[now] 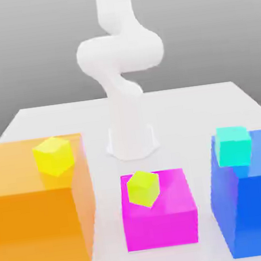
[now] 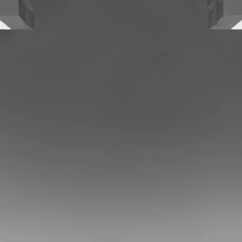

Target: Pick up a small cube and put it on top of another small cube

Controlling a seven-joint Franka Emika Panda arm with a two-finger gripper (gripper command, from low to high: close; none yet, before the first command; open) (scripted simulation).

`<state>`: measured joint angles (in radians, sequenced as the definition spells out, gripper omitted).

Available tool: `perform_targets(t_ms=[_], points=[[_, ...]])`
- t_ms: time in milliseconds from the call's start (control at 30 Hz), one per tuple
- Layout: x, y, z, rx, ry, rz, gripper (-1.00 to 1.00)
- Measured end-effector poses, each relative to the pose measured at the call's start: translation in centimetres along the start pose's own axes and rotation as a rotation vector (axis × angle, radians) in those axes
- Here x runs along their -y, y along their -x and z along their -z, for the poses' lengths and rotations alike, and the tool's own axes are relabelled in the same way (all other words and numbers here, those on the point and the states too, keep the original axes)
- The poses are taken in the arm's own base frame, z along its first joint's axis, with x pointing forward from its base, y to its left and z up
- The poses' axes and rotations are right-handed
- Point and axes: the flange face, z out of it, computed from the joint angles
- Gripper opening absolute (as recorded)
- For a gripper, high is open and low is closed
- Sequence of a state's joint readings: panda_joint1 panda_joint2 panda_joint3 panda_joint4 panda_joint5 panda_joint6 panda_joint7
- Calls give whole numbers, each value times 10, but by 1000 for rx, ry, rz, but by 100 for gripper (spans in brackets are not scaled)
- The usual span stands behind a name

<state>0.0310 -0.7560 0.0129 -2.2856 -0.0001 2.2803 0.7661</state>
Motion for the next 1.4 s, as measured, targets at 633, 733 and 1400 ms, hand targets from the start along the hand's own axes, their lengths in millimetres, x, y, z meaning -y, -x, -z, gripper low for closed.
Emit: perform_targets(t_ms=[633,733,1400], points=[[80,277,-236,564,-96,1155,0],[74,336,-256,637,-121,1350,0],[-59,546,-357,863,-307,2066,-100]])
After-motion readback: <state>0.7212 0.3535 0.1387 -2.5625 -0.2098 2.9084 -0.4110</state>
